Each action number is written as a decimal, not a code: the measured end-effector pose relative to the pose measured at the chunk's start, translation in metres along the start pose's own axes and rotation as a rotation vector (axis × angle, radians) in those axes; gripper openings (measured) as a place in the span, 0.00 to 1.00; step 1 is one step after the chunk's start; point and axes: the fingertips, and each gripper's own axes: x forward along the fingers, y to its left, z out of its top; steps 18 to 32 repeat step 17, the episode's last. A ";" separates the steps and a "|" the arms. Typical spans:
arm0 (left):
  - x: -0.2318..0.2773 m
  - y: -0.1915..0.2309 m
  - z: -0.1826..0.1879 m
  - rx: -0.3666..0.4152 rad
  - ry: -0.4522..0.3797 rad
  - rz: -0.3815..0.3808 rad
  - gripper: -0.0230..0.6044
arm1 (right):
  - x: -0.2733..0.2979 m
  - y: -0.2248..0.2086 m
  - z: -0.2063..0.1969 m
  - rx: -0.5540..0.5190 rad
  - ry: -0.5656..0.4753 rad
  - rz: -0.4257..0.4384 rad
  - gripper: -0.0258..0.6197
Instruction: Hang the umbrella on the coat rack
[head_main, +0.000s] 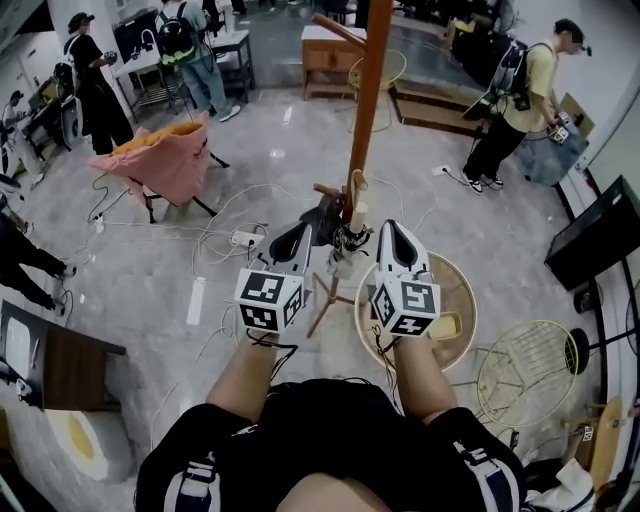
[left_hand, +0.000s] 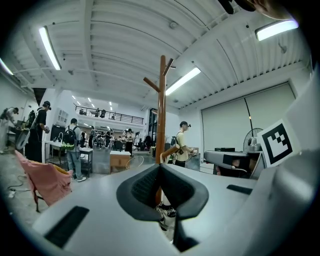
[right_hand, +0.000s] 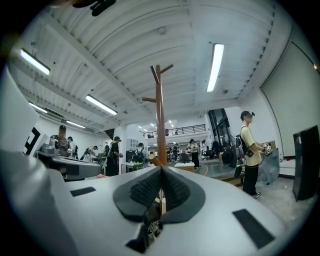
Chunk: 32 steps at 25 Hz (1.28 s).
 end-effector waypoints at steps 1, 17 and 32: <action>0.000 -0.002 0.001 0.001 -0.001 -0.003 0.06 | -0.001 0.000 0.001 0.002 -0.001 0.000 0.06; -0.005 -0.014 0.002 0.007 0.006 0.010 0.06 | -0.007 -0.005 0.003 0.015 0.008 0.022 0.06; -0.005 -0.014 0.002 0.007 0.006 0.010 0.06 | -0.007 -0.005 0.003 0.015 0.008 0.022 0.06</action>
